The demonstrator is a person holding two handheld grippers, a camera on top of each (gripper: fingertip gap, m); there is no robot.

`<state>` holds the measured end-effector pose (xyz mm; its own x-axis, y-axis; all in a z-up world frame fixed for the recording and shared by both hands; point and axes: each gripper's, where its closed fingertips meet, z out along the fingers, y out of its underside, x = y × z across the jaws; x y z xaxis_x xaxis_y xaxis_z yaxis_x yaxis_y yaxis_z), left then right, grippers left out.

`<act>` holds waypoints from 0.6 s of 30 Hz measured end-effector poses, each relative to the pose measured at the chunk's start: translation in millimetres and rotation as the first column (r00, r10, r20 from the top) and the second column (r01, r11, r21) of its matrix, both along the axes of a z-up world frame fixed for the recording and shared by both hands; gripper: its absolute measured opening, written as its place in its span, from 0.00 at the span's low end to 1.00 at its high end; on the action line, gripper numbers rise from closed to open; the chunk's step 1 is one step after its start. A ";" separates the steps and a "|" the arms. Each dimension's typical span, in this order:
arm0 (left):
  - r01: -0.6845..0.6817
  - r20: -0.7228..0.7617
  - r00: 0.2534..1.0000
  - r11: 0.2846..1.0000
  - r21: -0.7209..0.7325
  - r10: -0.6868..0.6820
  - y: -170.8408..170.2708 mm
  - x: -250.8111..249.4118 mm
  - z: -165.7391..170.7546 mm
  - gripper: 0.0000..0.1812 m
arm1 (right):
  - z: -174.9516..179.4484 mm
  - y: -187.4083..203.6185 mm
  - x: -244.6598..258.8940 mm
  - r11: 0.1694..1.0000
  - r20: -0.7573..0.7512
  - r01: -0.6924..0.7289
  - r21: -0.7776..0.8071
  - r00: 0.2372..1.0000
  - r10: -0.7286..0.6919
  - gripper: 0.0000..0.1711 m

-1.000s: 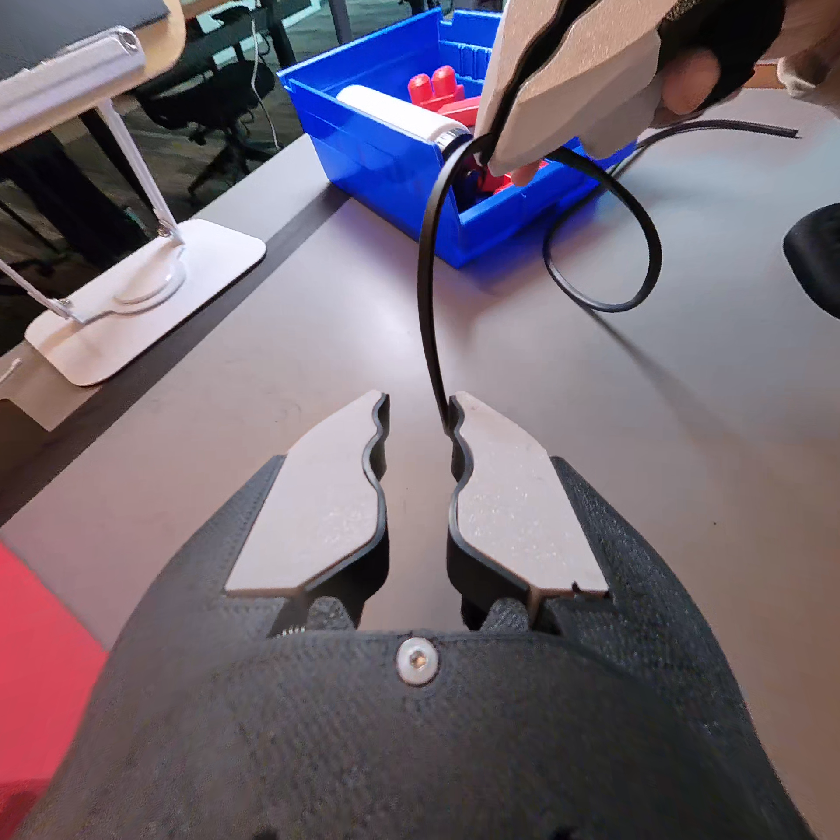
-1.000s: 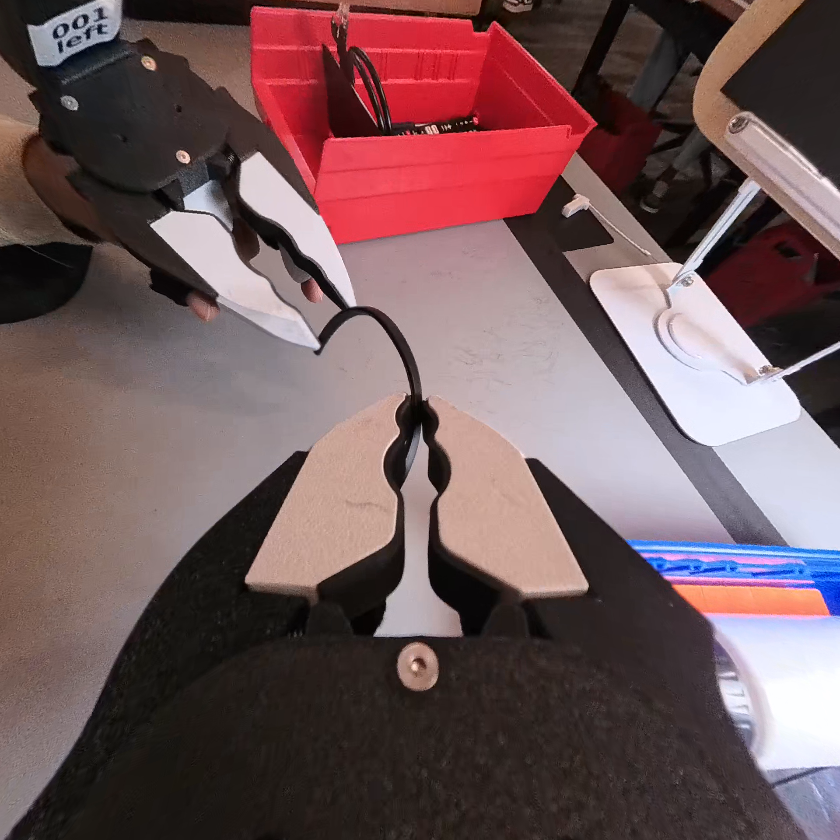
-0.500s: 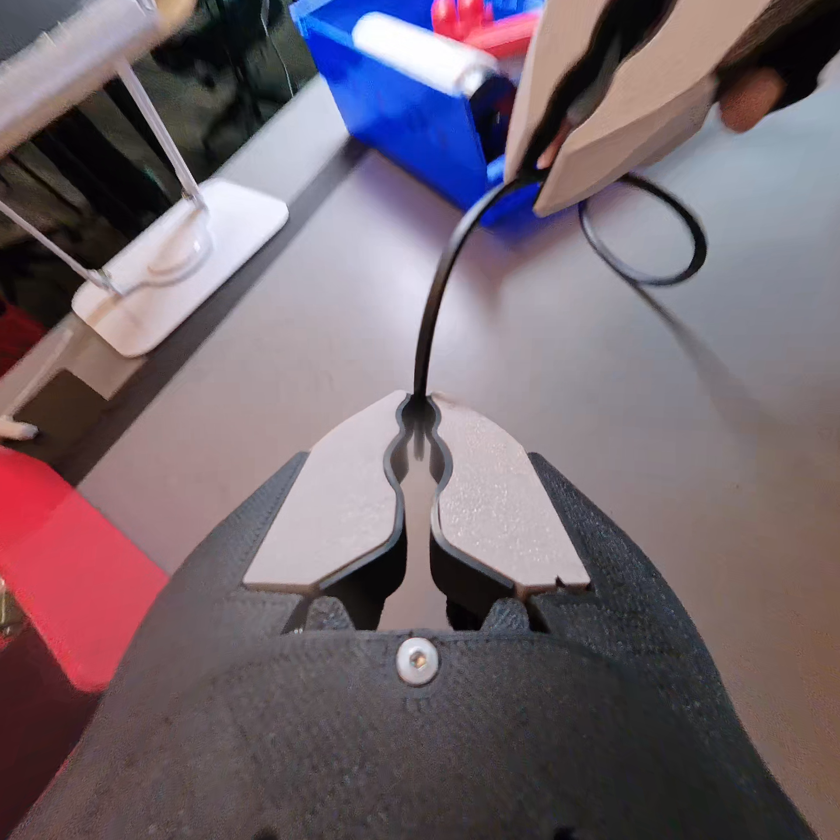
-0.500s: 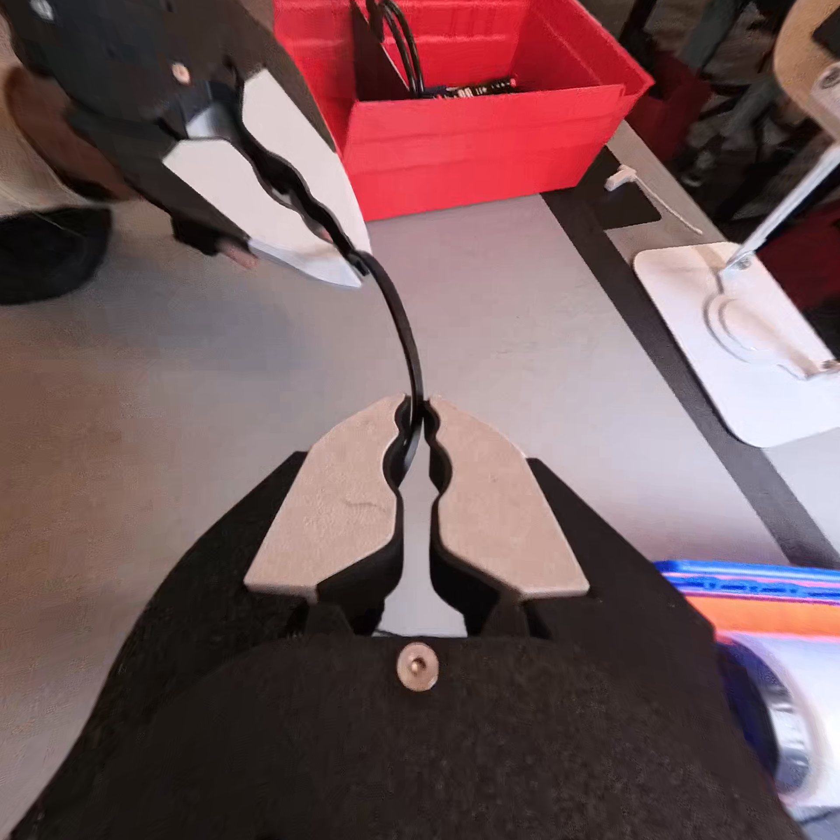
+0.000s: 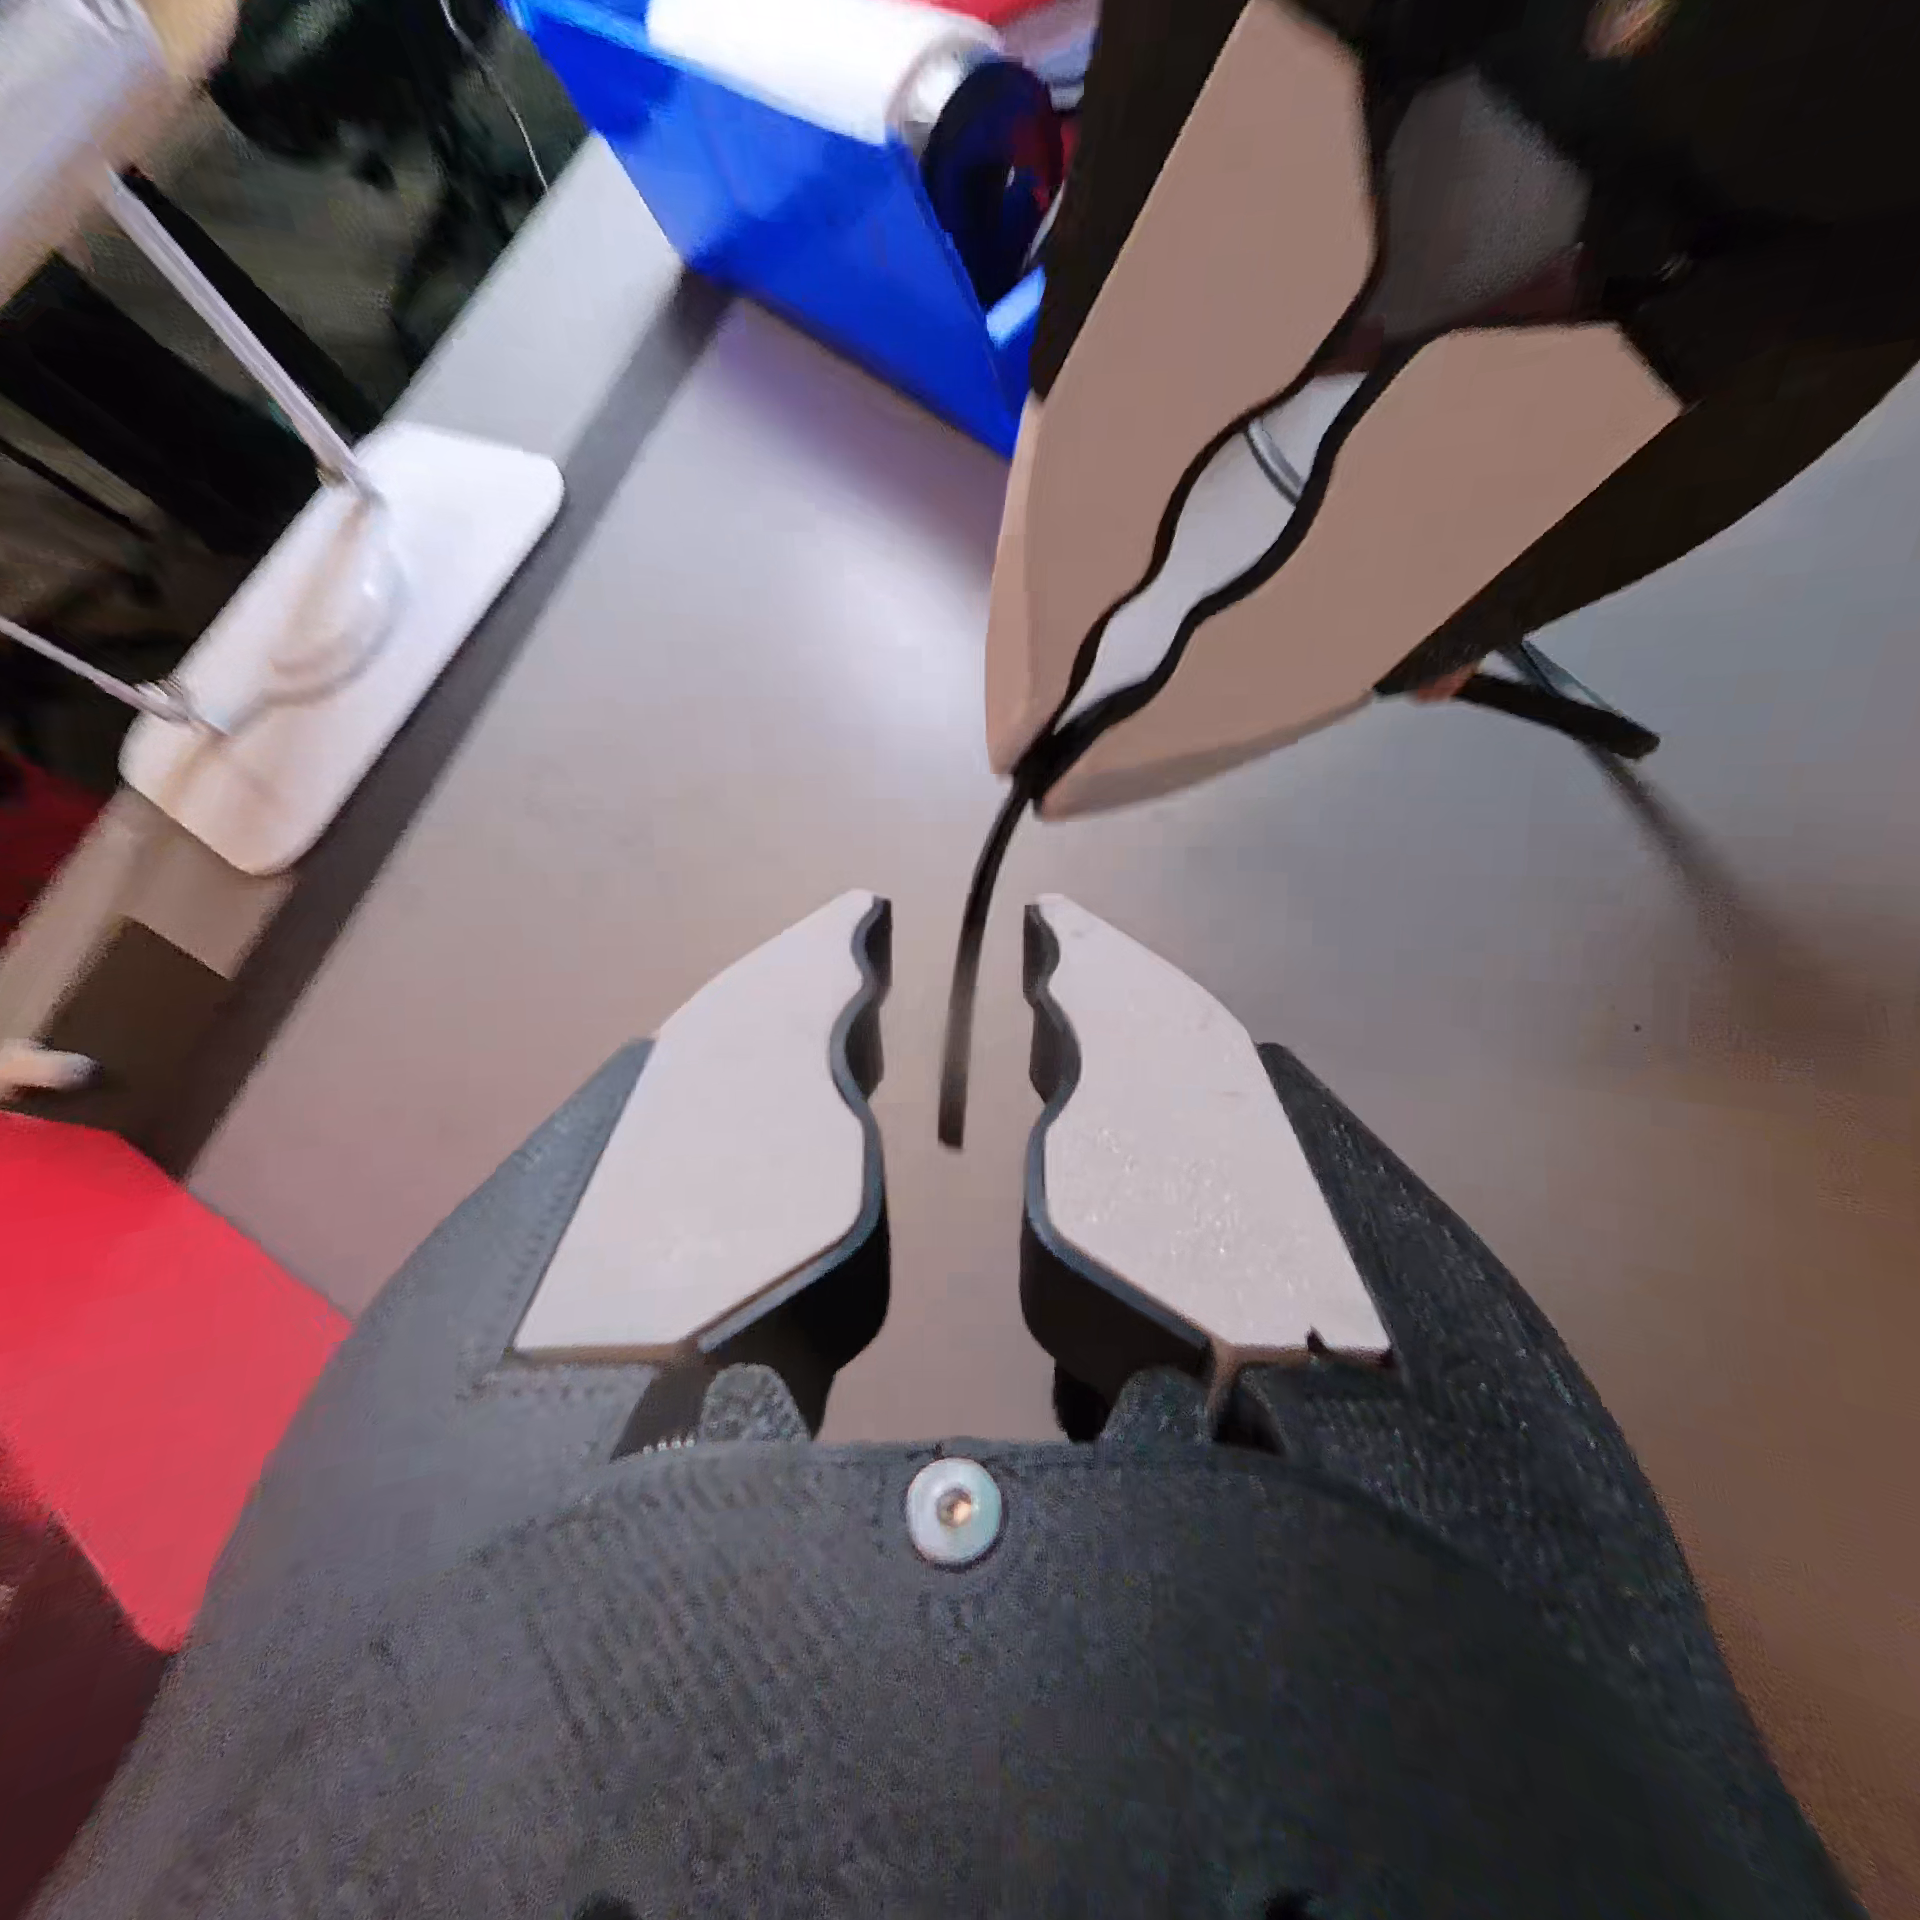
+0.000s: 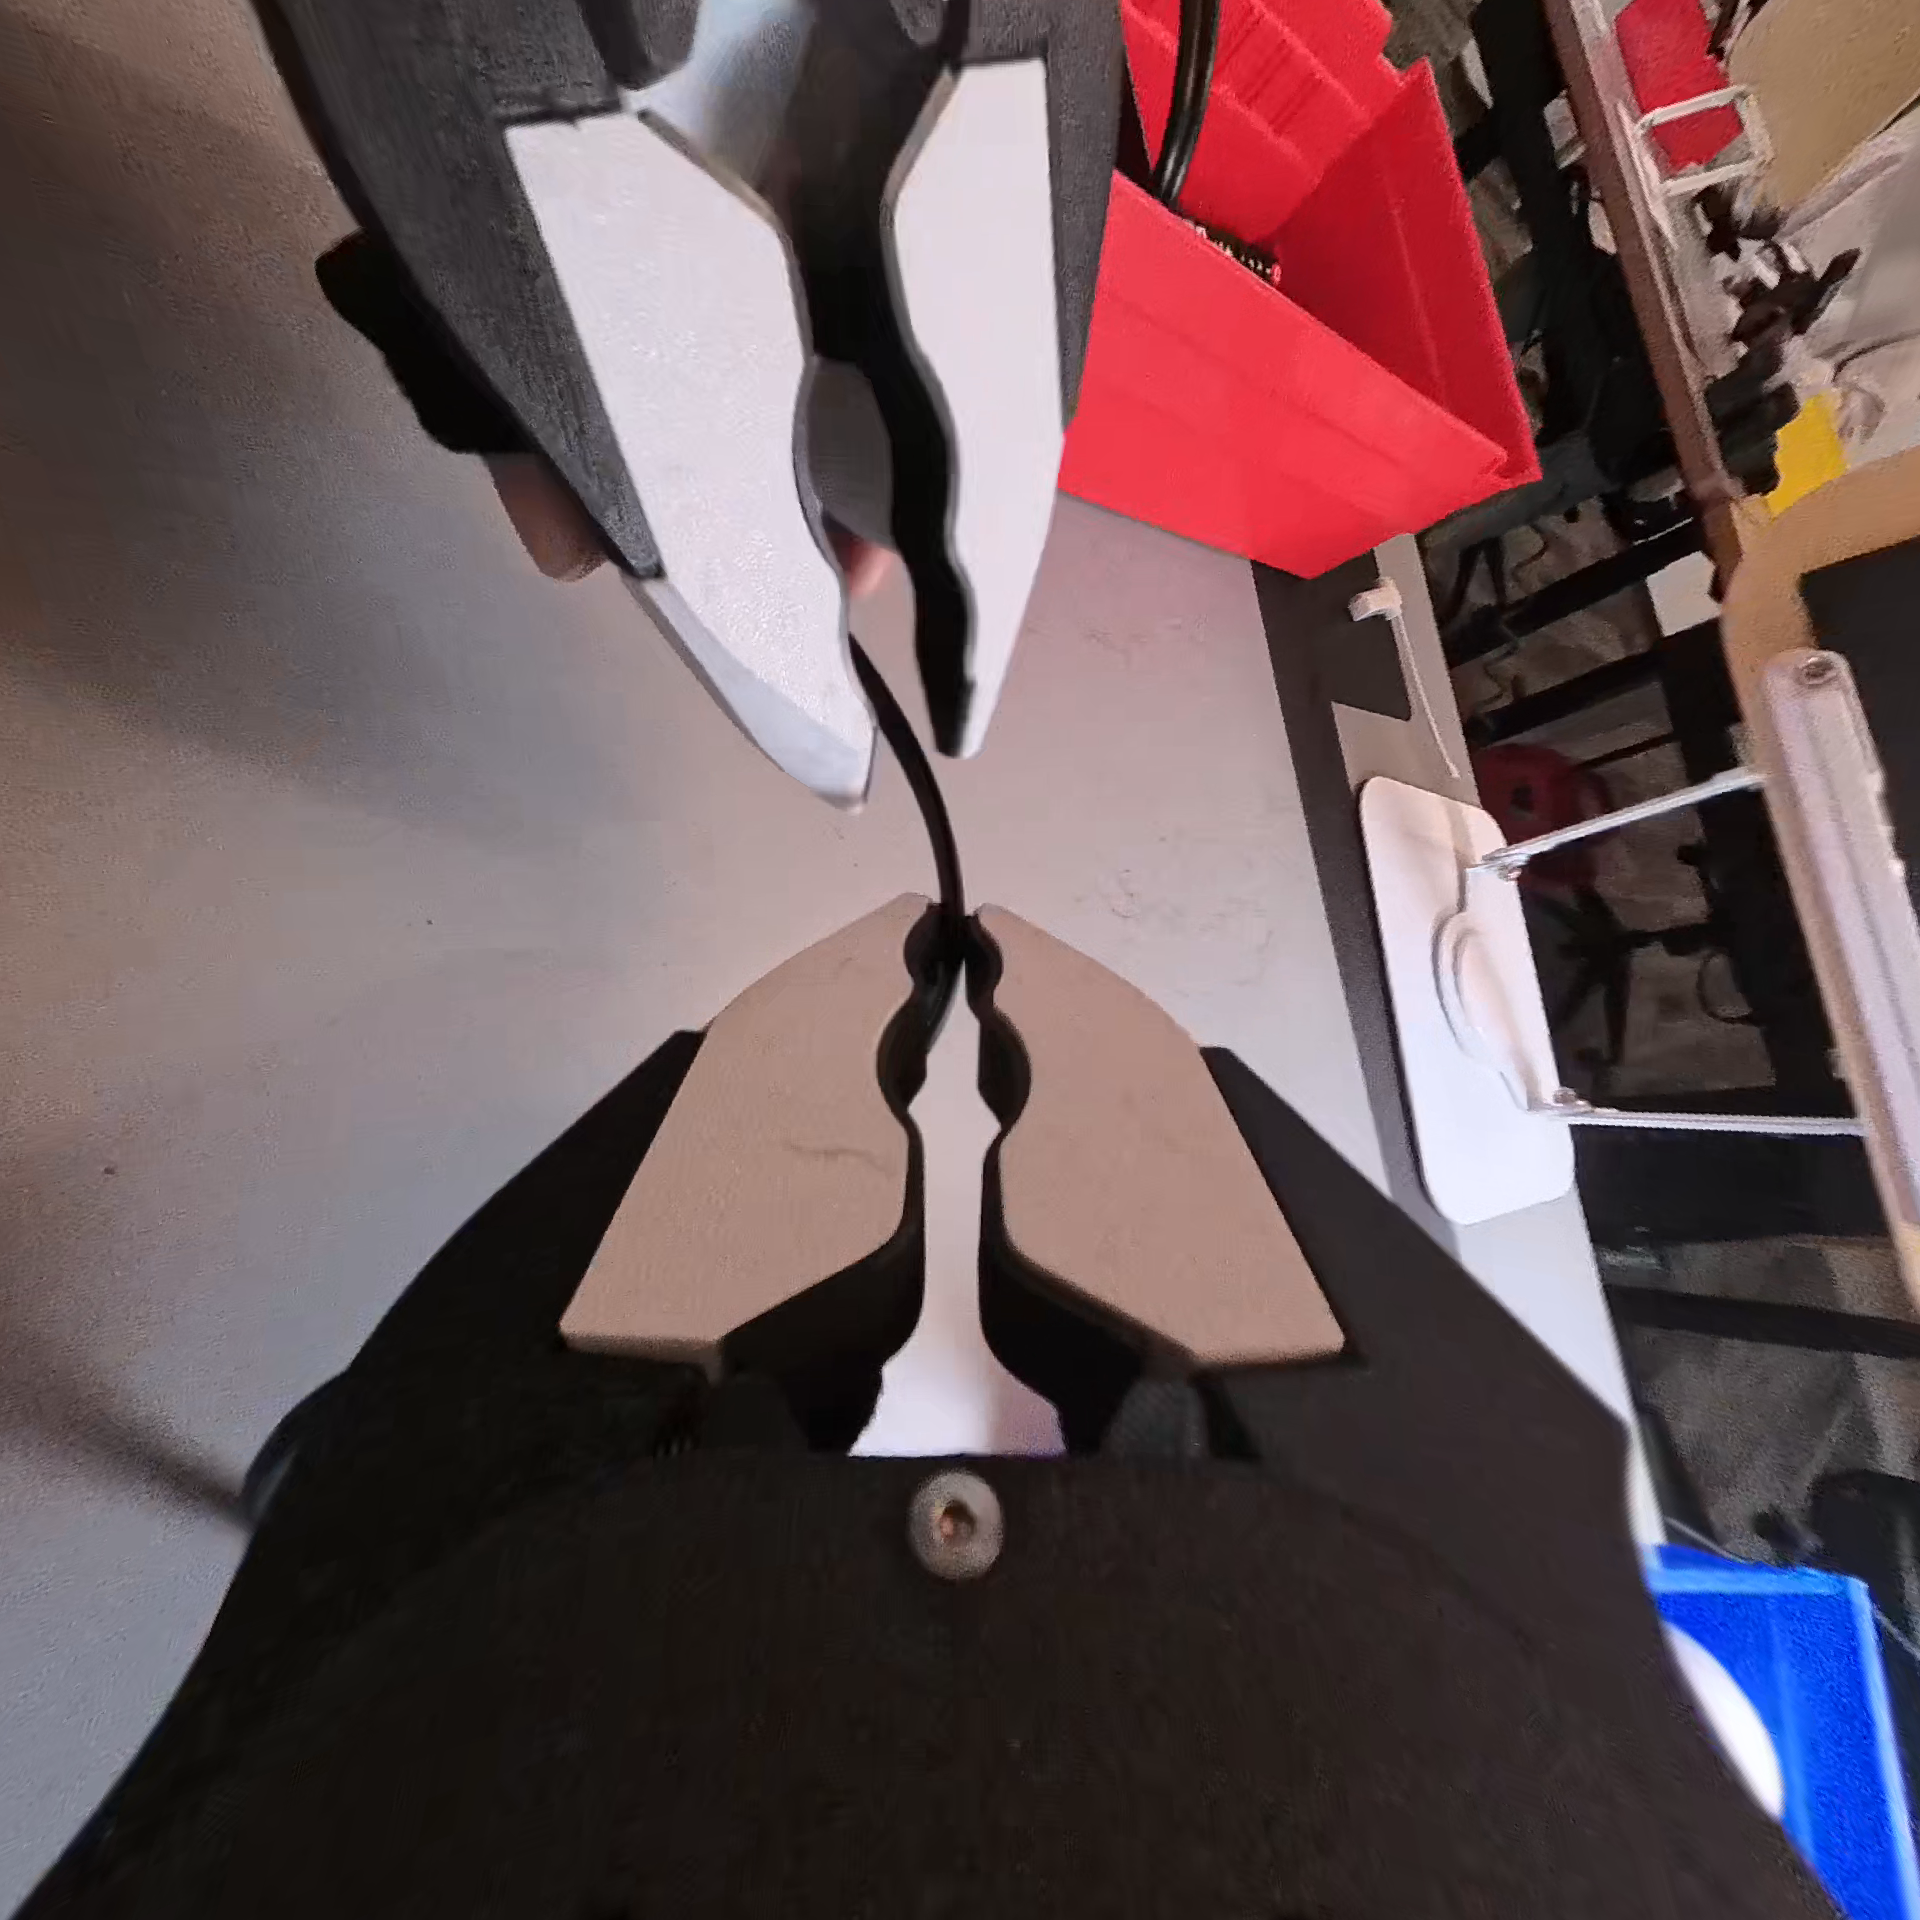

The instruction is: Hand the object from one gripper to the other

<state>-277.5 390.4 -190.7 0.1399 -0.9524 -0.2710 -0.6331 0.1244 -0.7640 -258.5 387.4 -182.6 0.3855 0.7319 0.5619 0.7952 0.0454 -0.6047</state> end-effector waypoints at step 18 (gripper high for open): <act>0.005 -0.104 0.994 0.978 0.207 0.017 9.0 -10.7 4.1 0.12 | -13.9 -4.5 -2.5 0.982 -0.035 0.098 -0.161 0.994 -0.105 0.02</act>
<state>-288.3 399.4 -186.5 0.1053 -0.8737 -0.4750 -0.7095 0.2687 -0.6515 -261.0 382.9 -196.5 0.4834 0.7666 0.4227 0.7638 -0.1334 -0.6315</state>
